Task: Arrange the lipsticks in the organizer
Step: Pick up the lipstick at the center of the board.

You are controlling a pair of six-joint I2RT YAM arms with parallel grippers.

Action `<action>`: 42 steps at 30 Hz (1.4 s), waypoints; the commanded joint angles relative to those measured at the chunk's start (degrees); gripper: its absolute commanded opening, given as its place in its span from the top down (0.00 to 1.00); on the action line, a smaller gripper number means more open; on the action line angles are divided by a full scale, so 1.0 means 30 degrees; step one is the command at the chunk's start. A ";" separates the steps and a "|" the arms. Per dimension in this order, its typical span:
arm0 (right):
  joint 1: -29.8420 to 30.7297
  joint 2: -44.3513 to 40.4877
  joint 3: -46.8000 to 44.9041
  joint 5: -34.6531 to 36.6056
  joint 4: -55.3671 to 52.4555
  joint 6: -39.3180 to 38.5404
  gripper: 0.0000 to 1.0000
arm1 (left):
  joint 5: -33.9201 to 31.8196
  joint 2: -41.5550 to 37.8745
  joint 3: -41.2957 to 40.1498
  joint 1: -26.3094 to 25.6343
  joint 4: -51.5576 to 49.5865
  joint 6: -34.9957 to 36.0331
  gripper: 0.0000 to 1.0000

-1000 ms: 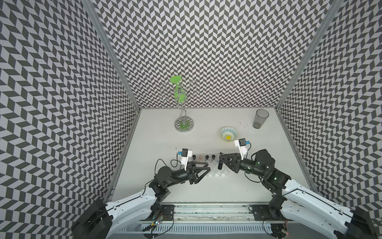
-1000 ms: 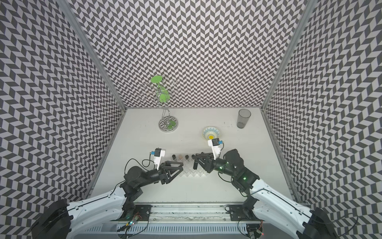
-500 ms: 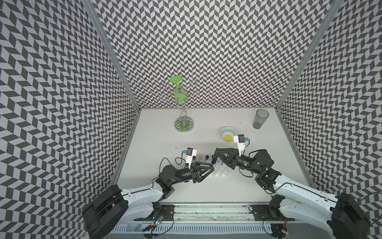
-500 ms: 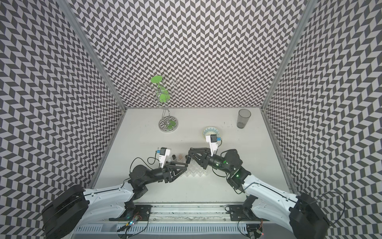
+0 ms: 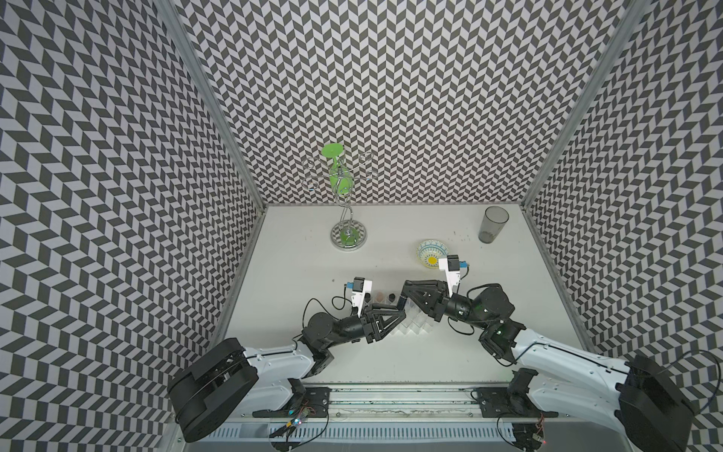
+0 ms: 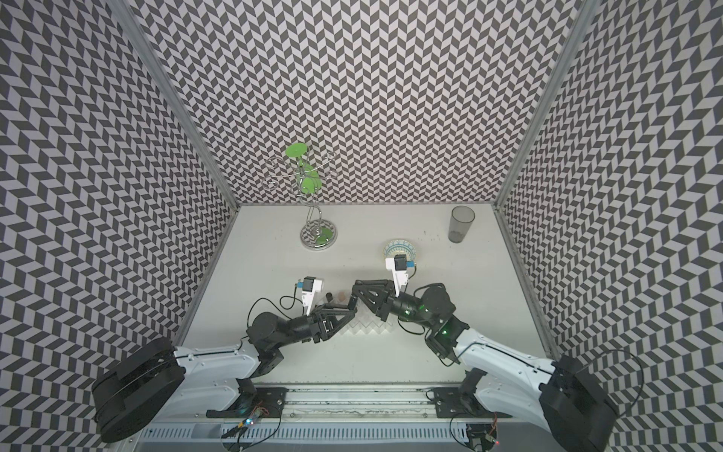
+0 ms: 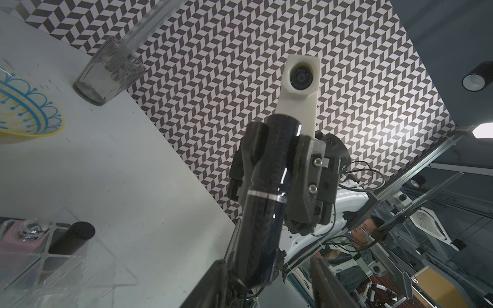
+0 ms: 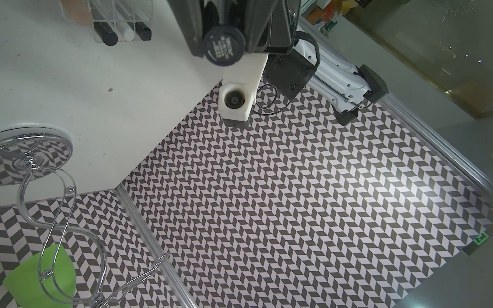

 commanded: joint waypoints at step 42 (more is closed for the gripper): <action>0.0161 -0.2583 0.1819 0.5956 -0.8663 -0.3259 0.24 | -0.4113 -0.4675 0.3596 -0.0456 -1.7179 0.6783 0.99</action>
